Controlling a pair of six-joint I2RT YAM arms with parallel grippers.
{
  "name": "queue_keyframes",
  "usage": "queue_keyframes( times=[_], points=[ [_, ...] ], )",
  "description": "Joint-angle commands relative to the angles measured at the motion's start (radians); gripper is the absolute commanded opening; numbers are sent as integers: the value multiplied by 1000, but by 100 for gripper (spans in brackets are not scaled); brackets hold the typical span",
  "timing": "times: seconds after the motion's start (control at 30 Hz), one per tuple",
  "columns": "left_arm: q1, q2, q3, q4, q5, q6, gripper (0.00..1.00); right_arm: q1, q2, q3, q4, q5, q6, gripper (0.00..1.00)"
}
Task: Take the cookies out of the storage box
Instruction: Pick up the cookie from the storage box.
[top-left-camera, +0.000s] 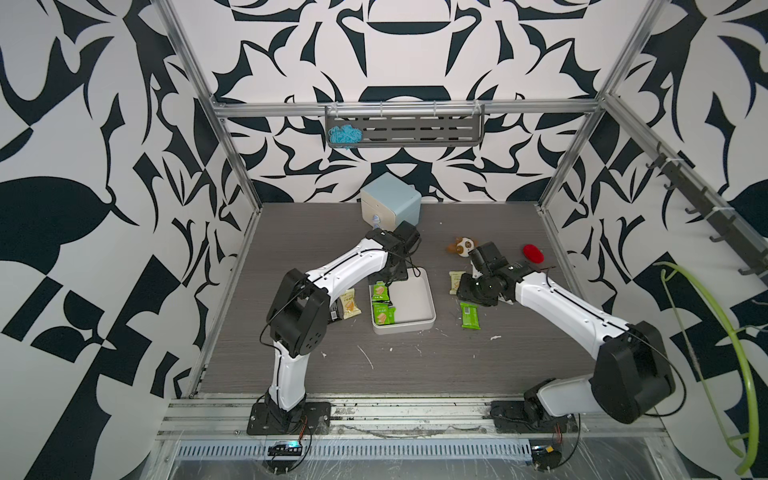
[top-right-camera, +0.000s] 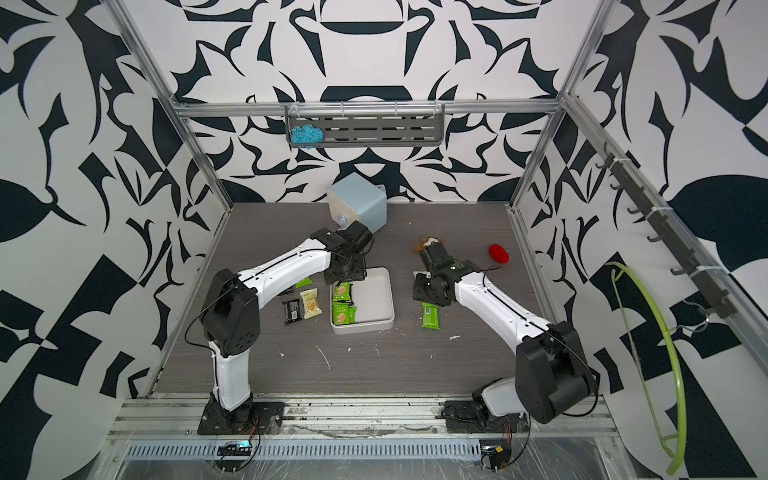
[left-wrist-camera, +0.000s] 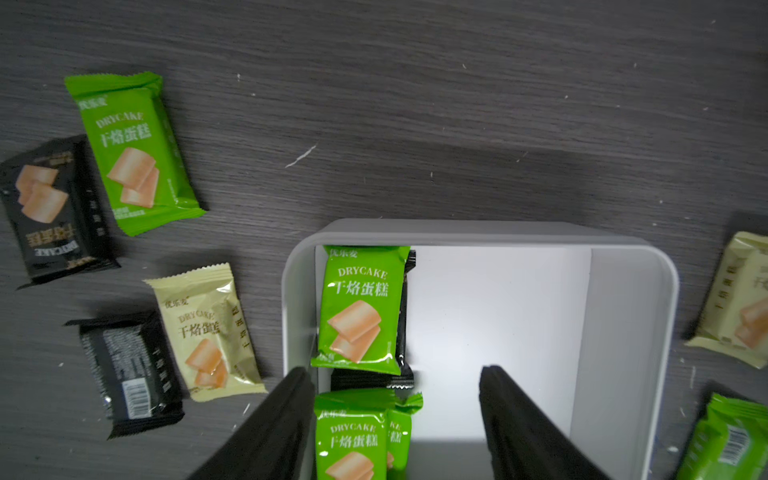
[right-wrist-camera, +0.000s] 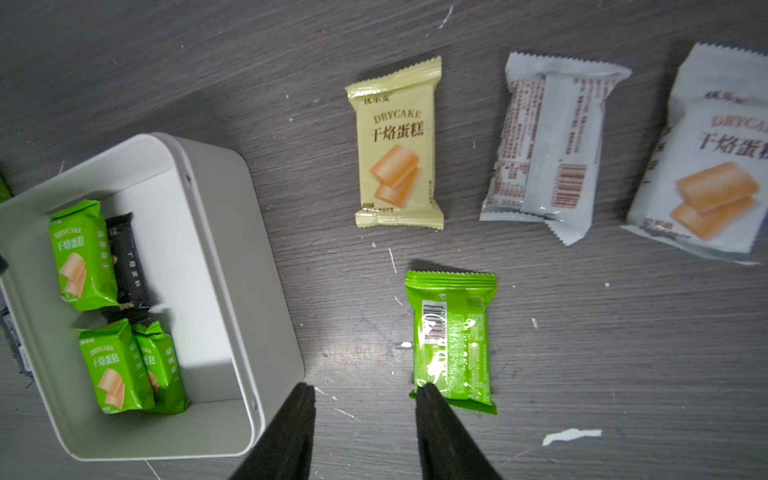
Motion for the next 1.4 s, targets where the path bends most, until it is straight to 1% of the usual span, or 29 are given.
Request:
queue_keyframes(
  times=[0.0, 0.3, 0.57, 0.8, 1.37],
  points=[
    [-10, 45, 48, -89, -42, -15, 71, -17, -14, 8, 9, -13, -29, 46],
    [-10, 157, 151, -165, -95, -37, 72, -56, 10, 23, 9, -41, -70, 46],
    [-9, 184, 122, -166, -100, -47, 72, -98, 16, 18, 8, -67, -92, 45],
    [-8, 205, 116, -152, -91, -46, 72, -112, 22, 17, 0, -78, -107, 46],
    [22, 213, 48, -71, -46, -29, 72, -136, 33, 21, -24, -83, -125, 46]
  ],
)
